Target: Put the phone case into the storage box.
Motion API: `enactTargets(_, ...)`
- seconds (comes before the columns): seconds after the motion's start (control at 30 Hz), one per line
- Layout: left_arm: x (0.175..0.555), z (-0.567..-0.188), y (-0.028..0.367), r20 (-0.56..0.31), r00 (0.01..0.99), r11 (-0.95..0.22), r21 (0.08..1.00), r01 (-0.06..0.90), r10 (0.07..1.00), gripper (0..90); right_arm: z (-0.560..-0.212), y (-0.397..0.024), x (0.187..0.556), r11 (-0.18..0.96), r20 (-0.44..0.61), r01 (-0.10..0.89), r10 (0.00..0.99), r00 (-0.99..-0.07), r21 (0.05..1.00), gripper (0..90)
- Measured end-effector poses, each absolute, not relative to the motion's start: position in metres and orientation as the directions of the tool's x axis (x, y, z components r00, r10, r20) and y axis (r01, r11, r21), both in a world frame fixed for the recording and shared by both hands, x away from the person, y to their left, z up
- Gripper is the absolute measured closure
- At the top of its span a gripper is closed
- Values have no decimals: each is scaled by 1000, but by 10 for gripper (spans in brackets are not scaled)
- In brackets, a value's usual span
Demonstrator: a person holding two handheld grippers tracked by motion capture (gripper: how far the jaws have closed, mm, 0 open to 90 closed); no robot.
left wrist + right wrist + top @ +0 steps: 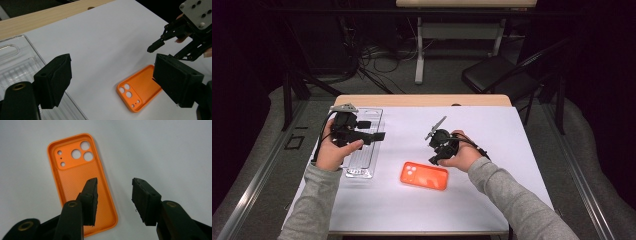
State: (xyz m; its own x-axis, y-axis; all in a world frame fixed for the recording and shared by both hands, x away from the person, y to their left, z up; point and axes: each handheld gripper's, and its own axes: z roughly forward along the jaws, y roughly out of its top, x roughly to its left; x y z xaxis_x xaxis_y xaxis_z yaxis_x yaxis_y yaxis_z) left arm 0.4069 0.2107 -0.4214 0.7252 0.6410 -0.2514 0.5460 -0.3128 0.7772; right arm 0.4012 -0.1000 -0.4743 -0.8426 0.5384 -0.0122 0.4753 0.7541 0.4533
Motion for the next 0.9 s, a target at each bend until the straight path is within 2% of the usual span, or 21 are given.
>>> enactTargets(0.53, 408, -423, 211, -256, 723, -314, 772, 552, 642, 155, -484, -89, 402, 798, -23, 440, 492, -870, 412, 548)
enactTargets(0.9, 408, -424, 211, -257, 721, -310, 773, 553, 644, 155, -493, -82, 402, 820, 5, 436, 467, -884, 371, 601)
